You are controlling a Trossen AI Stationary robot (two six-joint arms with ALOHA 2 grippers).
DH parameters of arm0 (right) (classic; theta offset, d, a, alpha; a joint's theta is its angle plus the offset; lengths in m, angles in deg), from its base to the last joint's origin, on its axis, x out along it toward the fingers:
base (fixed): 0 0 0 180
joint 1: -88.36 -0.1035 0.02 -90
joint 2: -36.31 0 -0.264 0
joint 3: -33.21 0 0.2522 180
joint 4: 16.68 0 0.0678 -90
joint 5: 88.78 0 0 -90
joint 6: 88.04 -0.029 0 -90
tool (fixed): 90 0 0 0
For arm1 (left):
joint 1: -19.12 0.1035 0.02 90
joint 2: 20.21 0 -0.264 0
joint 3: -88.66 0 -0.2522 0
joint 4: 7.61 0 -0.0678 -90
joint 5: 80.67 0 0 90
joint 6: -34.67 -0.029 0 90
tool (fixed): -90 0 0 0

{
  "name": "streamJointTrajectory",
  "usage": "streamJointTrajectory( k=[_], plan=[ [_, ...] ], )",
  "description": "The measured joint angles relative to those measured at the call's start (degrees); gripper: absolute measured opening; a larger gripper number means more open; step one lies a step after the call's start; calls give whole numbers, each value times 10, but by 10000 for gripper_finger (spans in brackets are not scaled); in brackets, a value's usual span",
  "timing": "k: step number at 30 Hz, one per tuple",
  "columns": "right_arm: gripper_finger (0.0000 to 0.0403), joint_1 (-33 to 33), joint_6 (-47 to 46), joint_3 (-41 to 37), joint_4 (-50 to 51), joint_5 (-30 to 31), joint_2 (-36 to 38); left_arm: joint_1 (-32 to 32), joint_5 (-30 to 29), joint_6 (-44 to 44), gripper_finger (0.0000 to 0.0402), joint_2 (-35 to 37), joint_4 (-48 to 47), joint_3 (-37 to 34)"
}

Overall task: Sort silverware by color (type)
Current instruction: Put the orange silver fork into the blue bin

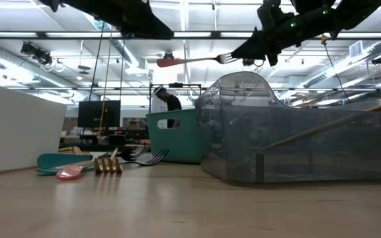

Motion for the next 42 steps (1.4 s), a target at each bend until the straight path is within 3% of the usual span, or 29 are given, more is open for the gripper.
streamJointTrajectory(
  k=[10, 19, 23, 32, 42],
  plan=[
    [10, -1, 4, 0, -47, -28, 0, 12, 5, 0, 110, 75, 18, -24],
    [10, -2, 4, 0, -66, -43, 0, 12, 14, 18, 195, 69, 18, -24],
    [10, -4, 3, 0, -80, -46, 0, 16, 14, 28, 214, 69, 17, -24],
    [10, -10, -4, 0, -102, -48, 0, 18, 28, 48, 198, 69, 17, -24],
    [10, -10, -8, 0, -112, -56, 0, 18, 29, 61, 155, 69, 10, -24]
  ],
)
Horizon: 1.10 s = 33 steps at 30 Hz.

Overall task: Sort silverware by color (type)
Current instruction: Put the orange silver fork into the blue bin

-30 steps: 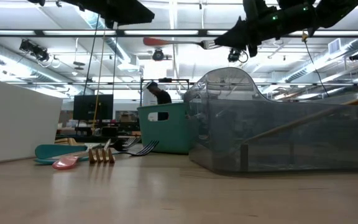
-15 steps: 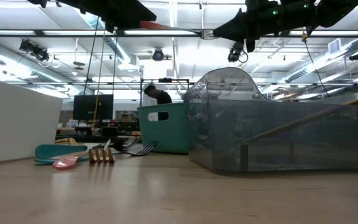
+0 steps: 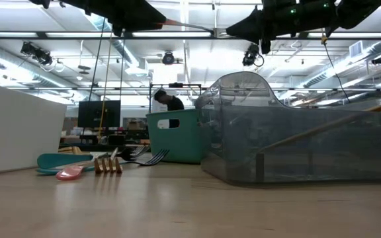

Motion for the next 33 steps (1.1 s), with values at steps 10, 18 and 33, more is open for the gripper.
streamJointTrajectory(
  k=[10, 18, 33],
  plan=[
    [10, 0, 0, 0, 1, 0, 0, 0, -1, 9, 84, 0, 15, 0],
    [10, 0, 2, 0, 2, 2, 0, 15, -3, 45, 14, 0, 7, 0],
    [115, 0, -10, 0, 21, 2, 0, 19, -8, 54, 14, 0, 5, 0]
  ],
)
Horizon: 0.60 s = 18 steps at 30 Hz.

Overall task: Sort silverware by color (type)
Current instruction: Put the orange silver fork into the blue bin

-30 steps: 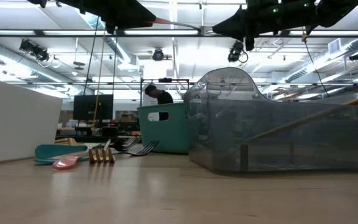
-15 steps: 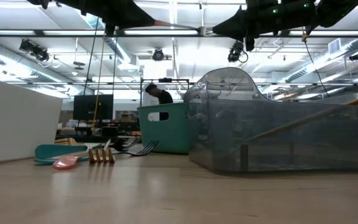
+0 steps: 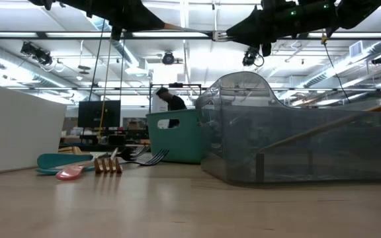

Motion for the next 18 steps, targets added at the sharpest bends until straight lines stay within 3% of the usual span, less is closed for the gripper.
streamJointTrajectory(
  k=[3, 8, 13, 18],
  plan=[
    [143, 3, 3, 0, 28, 20, 13, -3, -7, 20, 14, 0, -7, 0],
    [171, 12, 16, 0, 116, 64, 75, -33, -68, 62, 14, 0, -69, 0],
    [175, 17, 15, 0, 191, 99, 134, -68, -112, 137, 14, -20, -125, 0],
    [172, 16, 11, 0, 196, 103, 143, -76, -103, 192, 14, -79, -128, 0]
  ],
)
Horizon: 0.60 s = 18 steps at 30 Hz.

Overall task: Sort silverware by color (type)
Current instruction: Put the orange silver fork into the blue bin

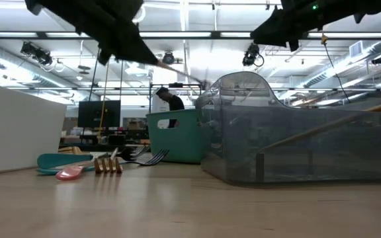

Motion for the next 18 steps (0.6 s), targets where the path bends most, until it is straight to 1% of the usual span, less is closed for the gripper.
streamJointTrajectory(
  k=[6, 12, 18],
  plan=[
    [172, 0, 1, 0, 3, 0, -15, 9, 20, 53, 14, -54, 5, 0],
    [172, 1, 2, 0, -1, 0, -18, 19, 30, 79, 14, -95, 9, 0],
    [172, 1, 2, 0, -8, 0, -18, 22, 47, 69, 14, -149, 2, 47]
  ],
)
